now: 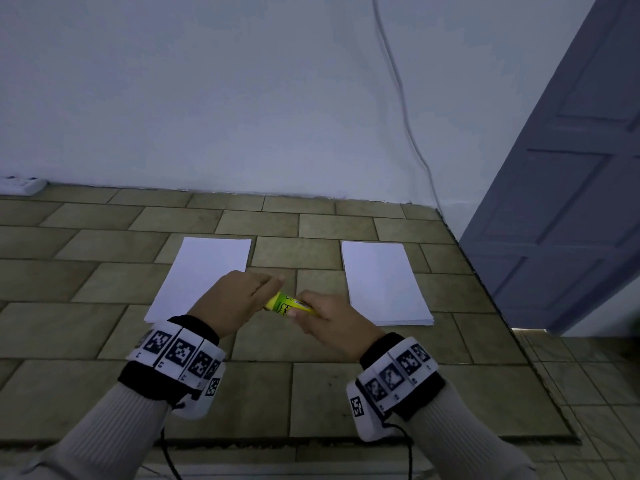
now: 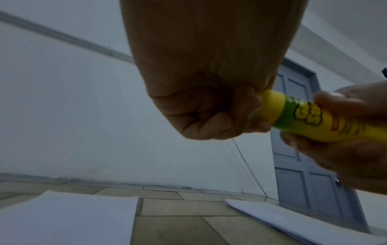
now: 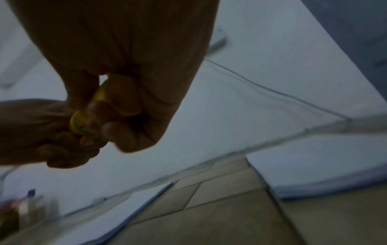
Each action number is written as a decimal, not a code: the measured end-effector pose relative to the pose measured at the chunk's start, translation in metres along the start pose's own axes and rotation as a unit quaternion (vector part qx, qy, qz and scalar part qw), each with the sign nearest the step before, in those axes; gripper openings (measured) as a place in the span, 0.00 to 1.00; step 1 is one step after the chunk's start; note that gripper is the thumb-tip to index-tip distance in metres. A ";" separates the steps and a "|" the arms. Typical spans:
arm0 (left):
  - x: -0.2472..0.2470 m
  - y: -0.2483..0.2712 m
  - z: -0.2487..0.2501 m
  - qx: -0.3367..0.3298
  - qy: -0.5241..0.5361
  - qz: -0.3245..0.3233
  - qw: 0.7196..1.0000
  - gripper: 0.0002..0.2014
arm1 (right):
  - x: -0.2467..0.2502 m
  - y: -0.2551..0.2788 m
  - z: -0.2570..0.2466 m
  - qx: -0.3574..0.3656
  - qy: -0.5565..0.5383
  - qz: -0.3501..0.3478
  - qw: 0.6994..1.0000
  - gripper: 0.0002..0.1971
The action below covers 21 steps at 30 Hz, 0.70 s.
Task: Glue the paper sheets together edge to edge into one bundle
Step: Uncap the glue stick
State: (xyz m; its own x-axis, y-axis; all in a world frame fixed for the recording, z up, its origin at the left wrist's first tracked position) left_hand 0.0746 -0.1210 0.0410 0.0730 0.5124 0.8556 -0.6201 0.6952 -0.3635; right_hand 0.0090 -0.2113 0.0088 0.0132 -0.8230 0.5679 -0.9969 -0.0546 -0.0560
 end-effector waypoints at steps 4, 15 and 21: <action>0.016 0.002 0.003 -0.002 0.027 0.109 0.994 0.20 | -0.008 0.003 0.005 -0.079 -0.254 -0.061 0.962 0.12; 0.007 0.001 -0.013 0.159 0.154 -0.025 0.975 0.07 | 0.005 -0.001 -0.019 0.059 0.220 0.083 0.970 0.19; 0.019 0.004 0.001 0.080 0.120 0.066 0.987 0.26 | 0.000 0.002 -0.006 -0.026 -0.151 -0.013 0.988 0.13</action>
State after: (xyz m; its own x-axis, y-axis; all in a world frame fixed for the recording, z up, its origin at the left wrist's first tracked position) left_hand 0.0731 -0.1087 0.0564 0.1543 0.7121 0.6849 -0.7506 0.5353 -0.3874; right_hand 0.0064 -0.2084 0.0136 0.0544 -0.9533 0.2971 -0.9984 -0.0561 0.0026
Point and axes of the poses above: each hand's wrist, its own y-axis away from the middle knuckle, its own x-axis out of the back of the hand, z = x × y, the point moved 9 cm from there along -y, towards the middle knuckle, and after that the axes turned 9 degrees about z, right-handed, at the moved point
